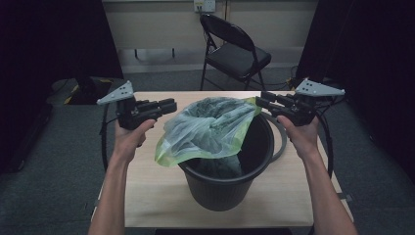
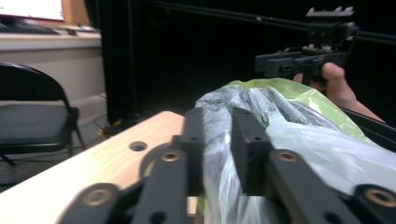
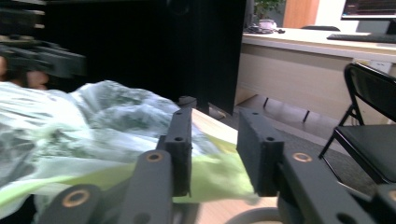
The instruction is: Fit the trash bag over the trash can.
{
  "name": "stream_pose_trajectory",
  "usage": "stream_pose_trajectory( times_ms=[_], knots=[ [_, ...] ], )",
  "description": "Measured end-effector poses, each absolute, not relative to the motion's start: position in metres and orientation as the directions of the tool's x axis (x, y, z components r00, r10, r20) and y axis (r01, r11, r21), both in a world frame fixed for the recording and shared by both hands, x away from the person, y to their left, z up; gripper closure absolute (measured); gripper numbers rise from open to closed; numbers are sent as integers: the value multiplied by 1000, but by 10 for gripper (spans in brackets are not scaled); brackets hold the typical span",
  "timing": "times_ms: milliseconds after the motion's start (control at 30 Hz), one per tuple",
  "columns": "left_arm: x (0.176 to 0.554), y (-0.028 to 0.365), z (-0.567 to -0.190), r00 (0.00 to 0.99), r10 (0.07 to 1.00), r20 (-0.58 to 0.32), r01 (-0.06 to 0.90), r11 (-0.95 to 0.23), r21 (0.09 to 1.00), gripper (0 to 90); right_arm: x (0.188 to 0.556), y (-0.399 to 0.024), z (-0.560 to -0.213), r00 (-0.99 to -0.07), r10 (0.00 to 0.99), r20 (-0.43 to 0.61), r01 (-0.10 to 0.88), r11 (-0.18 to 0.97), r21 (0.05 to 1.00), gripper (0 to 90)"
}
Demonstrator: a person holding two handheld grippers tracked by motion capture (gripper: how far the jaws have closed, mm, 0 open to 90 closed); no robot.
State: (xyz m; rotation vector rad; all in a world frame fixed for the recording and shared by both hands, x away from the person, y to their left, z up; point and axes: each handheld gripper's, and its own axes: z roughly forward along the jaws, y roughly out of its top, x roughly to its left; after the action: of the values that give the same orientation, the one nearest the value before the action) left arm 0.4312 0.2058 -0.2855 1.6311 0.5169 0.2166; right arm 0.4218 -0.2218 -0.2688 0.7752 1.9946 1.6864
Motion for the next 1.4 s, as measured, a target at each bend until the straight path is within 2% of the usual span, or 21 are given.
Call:
stream_pose_trajectory(
  times_ms=[100,267,433,600,767,867,933,1000,1133,1200,1300,1400],
  knots=[
    [440,194,-293,877,443,-185,233,-56,971,694,418,-215,-269,-768,639,33,150,130,980,581],
    [435,194,-301,883,424,-201,241,-43,969,699,414,-213,-272,-764,645,9,159,175,972,569],
    [418,201,-303,880,437,-184,220,-33,975,688,411,-222,-276,-753,658,24,180,170,969,575],
    [402,211,-304,884,436,-168,200,-28,979,690,416,-222,-279,-765,640,66,215,157,964,661],
    [394,216,-303,891,423,-165,197,-32,980,687,425,-216,-283,-772,629,88,241,162,957,657],
    [398,216,-300,891,423,-165,197,-32,980,625,429,-213,-283,-784,611,107,247,149,957,777],
    [402,216,-296,882,440,-171,192,-4,981,572,432,-211,-281,-786,609,111,245,142,959,810],
    [407,214,-292,883,438,-170,182,14,983,563,434,-210,-279,-789,604,111,240,136,961,856],
    [424,204,-292,879,437,-191,211,4,977,504,438,-211,-275,-788,601,133,243,107,964,884],
    [429,199,-296,878,431,-206,233,-11,972,509,439,-213,-273,-784,604,144,249,92,964,890],
    [428,195,-304,879,429,-207,246,-36,969,579,440,-218,-273,-777,613,142,247,90,965,891],
    [423,200,-306,879,431,-203,226,-3,974,687,442,-223,-275,-766,627,144,257,93,962,891]
  ],
)
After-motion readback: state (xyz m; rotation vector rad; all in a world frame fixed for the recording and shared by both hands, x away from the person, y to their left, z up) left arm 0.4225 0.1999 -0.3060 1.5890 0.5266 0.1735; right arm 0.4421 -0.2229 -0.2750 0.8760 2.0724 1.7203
